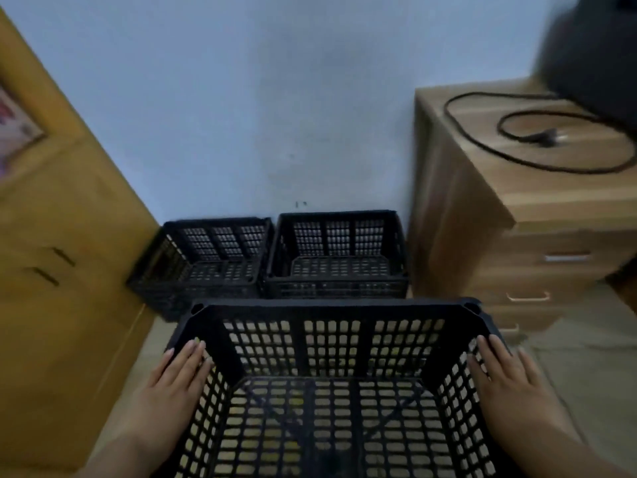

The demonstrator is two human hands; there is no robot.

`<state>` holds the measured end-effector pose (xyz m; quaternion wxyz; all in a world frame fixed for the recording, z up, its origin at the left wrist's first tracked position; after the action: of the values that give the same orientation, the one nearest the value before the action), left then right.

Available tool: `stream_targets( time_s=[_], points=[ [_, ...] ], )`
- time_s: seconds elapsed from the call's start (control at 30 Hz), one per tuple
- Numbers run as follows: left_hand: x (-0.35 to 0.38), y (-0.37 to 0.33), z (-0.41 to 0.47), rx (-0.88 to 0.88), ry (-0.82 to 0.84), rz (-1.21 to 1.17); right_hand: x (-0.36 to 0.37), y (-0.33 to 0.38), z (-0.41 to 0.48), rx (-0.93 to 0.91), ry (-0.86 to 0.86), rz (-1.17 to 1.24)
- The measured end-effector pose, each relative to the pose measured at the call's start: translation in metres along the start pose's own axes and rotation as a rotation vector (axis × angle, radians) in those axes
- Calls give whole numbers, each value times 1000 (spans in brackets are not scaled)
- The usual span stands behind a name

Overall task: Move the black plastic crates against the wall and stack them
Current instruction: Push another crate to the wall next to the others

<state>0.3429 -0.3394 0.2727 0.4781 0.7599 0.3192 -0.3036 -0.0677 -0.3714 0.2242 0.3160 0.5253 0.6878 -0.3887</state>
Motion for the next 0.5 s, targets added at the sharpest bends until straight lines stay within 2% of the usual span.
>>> stream_targets(
  time_s=[0.1, 0.17, 0.23, 0.3, 0.4, 0.47, 0.5],
  points=[
    [47, 69, 1, -69, 242, -10, -42, 65, 43, -43, -59, 23],
    [68, 111, 10, -109, 245, 13, -67, 105, 68, -128, -227, 11],
    [80, 150, 21, -166, 223, 25, -96, 135, 89, -183, -317, -19],
    [93, 184, 35, -216, 234, 43, -125, 169, 108, -222, -354, -55],
    [109, 231, 63, -237, 254, 47, -146, 198, 154, -199, -208, 38],
    [117, 263, 90, -244, 245, 46, -166, 215, 191, -251, -349, 58],
    [120, 278, 105, -245, 238, 45, -184, 223, 207, -249, -363, 50]
  ],
)
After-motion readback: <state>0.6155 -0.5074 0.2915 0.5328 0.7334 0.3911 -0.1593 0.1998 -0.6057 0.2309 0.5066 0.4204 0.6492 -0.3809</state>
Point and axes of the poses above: each hand's wrist, its own z-axis towards the middle knuckle, its own x-axis out of the palm, y = z × x, the point moved 6 cm from there along z, towards the middle knuckle, and after that the axes turned 7 degrees about z, right-handed, at the moved point
